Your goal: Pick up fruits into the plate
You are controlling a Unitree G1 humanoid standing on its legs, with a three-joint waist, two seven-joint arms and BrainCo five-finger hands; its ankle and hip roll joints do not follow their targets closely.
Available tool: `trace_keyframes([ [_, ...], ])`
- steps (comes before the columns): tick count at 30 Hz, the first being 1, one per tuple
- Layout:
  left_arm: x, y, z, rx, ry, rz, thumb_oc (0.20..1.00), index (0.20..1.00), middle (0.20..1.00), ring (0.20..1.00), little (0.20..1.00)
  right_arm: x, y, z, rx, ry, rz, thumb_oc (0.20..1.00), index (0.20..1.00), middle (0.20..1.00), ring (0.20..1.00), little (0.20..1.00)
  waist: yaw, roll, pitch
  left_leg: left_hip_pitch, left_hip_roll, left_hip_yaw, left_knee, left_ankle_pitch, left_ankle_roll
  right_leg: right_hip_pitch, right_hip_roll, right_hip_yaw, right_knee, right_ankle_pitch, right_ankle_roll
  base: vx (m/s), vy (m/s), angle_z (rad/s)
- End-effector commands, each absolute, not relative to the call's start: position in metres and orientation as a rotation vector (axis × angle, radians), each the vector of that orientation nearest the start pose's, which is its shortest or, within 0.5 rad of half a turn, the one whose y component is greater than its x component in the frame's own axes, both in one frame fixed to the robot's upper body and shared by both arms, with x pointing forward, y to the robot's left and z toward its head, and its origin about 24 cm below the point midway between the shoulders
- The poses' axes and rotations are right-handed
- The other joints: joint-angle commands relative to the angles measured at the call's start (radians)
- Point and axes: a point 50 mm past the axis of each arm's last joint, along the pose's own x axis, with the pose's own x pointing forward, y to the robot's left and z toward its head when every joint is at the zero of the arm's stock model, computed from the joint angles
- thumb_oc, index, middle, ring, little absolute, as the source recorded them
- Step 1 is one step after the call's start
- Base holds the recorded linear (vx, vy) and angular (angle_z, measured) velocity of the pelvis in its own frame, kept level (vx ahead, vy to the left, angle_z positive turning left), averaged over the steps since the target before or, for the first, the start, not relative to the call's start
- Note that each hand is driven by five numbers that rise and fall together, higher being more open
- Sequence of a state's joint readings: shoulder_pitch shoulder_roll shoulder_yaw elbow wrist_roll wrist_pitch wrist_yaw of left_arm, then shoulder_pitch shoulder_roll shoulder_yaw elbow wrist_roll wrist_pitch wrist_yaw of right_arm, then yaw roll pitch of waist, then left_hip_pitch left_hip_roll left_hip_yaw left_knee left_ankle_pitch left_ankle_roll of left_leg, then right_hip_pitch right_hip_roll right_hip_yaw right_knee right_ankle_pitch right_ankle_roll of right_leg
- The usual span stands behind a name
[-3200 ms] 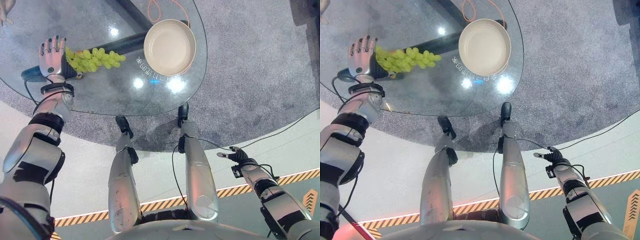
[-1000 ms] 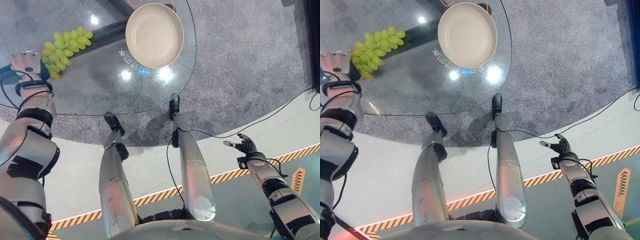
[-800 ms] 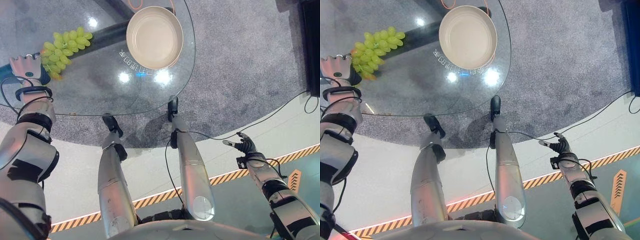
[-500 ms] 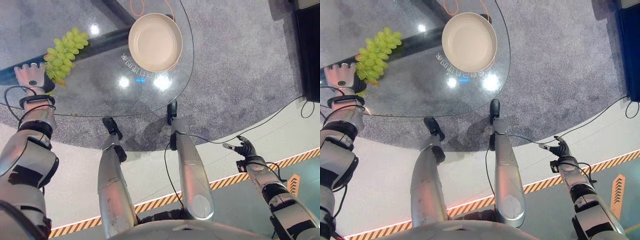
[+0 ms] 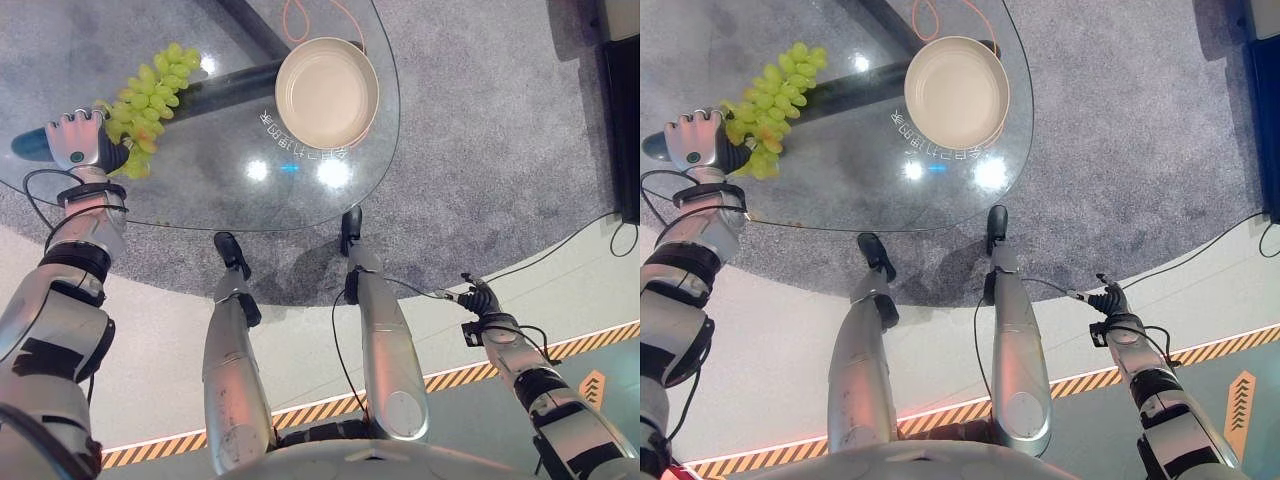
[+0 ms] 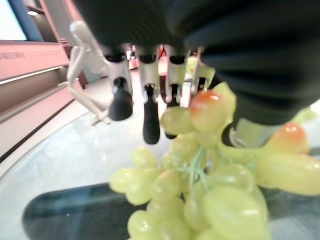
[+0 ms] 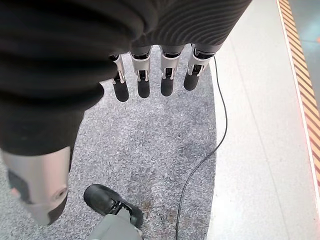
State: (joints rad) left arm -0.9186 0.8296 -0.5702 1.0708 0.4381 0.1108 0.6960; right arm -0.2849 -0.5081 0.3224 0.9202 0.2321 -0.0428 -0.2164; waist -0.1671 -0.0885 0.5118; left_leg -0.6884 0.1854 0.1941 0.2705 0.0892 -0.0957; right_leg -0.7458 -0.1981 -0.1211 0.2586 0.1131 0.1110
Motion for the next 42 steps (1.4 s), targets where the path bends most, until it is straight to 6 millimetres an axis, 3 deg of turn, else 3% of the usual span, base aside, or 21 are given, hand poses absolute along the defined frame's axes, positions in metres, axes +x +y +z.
trace_keyframes([
  [1,0.348,0.359,0.198,1.489,-0.041,0.866,1.0,1.0,1.0,1.0,1.0,0.232,-0.298,-0.059,-0.528,0.649,-0.285,1.0,1.0,1.0,1.0,1.0,0.002,0.008,0.008,-0.02,-0.089,0.029,0.048,-0.105,0.011,0.013,0.079,-0.031,0.013,-0.055,-0.017,0.0,0.0,0.0],
  [16,0.359,0.354,0.186,1.496,0.168,0.687,1.0,1.0,1.0,1.0,1.0,0.234,-0.302,-0.054,-0.527,0.643,-0.299,1.0,1.0,1.0,1.0,1.0,-0.02,0.007,0.008,-0.027,-0.079,0.04,0.051,-0.101,0.01,0.001,0.086,-0.023,0.019,-0.053,-0.015,0.0,0.0,0.0],
  [19,0.36,0.354,0.18,1.465,0.216,0.654,1.0,1.0,1.0,1.0,1.0,0.233,-0.302,-0.054,-0.528,0.644,-0.302,1.0,1.0,1.0,1.0,1.0,-0.024,0.012,0.008,-0.029,-0.077,0.043,0.053,-0.101,0.009,-0.003,0.086,-0.019,0.024,-0.057,-0.016,0.03,0.007,-0.01],
  [20,0.36,0.353,0.174,1.449,0.238,0.639,1.0,1.0,1.0,1.0,1.0,0.23,-0.302,-0.056,-0.53,0.653,-0.299,1.0,1.0,1.0,1.0,1.0,-0.023,0.017,0.008,-0.01,-0.075,0.033,0.064,-0.136,0.001,0.016,0.09,-0.014,0.037,-0.089,-0.008,0.09,0.022,-0.03],
  [24,0.361,0.351,0.167,1.338,0.267,0.623,1.0,1.0,1.0,1.0,1.0,0.229,-0.302,-0.058,-0.535,0.657,-0.299,1.0,1.0,1.0,1.0,1.0,-0.027,0.018,0.008,-0.013,-0.073,0.034,0.068,-0.137,0.002,0.011,0.095,-0.008,0.046,-0.095,-0.011,0.03,0.007,-0.02],
  [34,0.378,0.325,0.171,1.131,0.219,0.563,1.0,1.0,1.0,1.0,1.0,0.231,-0.294,-0.059,-0.531,0.657,-0.292,1.0,1.0,1.0,1.0,1.0,-0.044,0.002,0.008,-0.033,-0.069,0.029,0.087,-0.141,0.006,-0.007,0.118,0.008,0.075,-0.109,-0.02,0.0,-0.013,0.01],
  [42,0.389,0.298,0.154,1.086,0.246,0.494,1.0,1.0,1.0,1.0,1.0,0.237,-0.281,-0.061,-0.503,0.645,-0.26,1.0,1.0,1.0,1.0,1.0,-0.056,-0.034,0.008,-0.047,-0.056,0.022,0.106,-0.152,0.01,-0.018,0.135,0.011,0.089,-0.108,-0.02,0.0,-0.058,0.01],
])
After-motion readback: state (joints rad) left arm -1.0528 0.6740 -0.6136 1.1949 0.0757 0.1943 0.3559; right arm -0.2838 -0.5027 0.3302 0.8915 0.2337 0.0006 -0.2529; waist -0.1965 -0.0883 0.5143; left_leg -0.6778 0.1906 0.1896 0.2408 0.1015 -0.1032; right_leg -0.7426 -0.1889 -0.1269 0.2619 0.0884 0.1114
